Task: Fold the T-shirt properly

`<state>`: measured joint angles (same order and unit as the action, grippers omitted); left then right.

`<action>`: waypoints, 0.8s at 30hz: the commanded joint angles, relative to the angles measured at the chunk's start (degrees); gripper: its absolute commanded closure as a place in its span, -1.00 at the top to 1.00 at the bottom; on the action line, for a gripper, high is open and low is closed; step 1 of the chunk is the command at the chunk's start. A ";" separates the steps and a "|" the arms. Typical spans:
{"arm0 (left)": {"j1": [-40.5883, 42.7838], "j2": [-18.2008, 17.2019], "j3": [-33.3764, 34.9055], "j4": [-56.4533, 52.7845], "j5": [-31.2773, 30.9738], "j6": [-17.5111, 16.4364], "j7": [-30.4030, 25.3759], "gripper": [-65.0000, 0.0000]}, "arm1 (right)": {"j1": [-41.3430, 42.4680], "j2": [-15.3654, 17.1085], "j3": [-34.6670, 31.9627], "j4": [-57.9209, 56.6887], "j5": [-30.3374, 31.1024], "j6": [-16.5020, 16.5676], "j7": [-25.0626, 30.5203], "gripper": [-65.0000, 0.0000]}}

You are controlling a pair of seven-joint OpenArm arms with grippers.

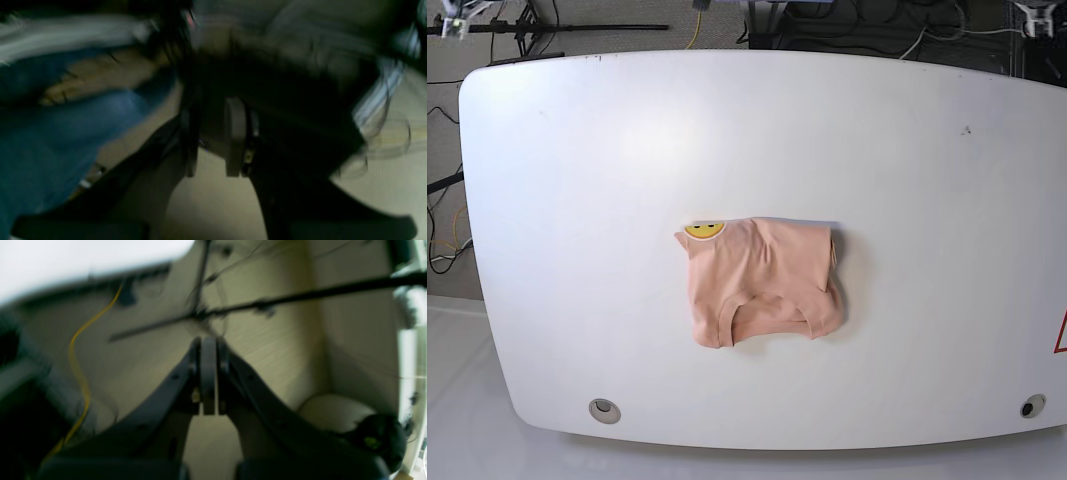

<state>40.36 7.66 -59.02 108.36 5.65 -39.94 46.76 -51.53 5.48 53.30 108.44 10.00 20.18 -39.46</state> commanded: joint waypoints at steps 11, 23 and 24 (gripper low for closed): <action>-1.19 1.34 14.85 -20.66 20.59 -0.06 -27.55 -0.62 | 10.17 -10.97 -2.09 -21.98 -29.30 11.51 14.01 -1.00; -15.70 1.34 14.67 -45.19 38.70 -0.06 -37.22 -0.62 | 23.00 -11.41 5.30 -54.51 -46.61 14.32 29.66 -1.00; -16.93 1.34 14.67 -48.27 40.37 -0.06 -38.28 -0.62 | 24.67 -10.00 6.09 -58.55 -47.93 14.23 31.33 -1.00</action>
<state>24.34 8.99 -44.21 64.05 44.05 -39.88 9.47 -28.62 -6.68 58.33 55.27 -36.60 34.20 -10.24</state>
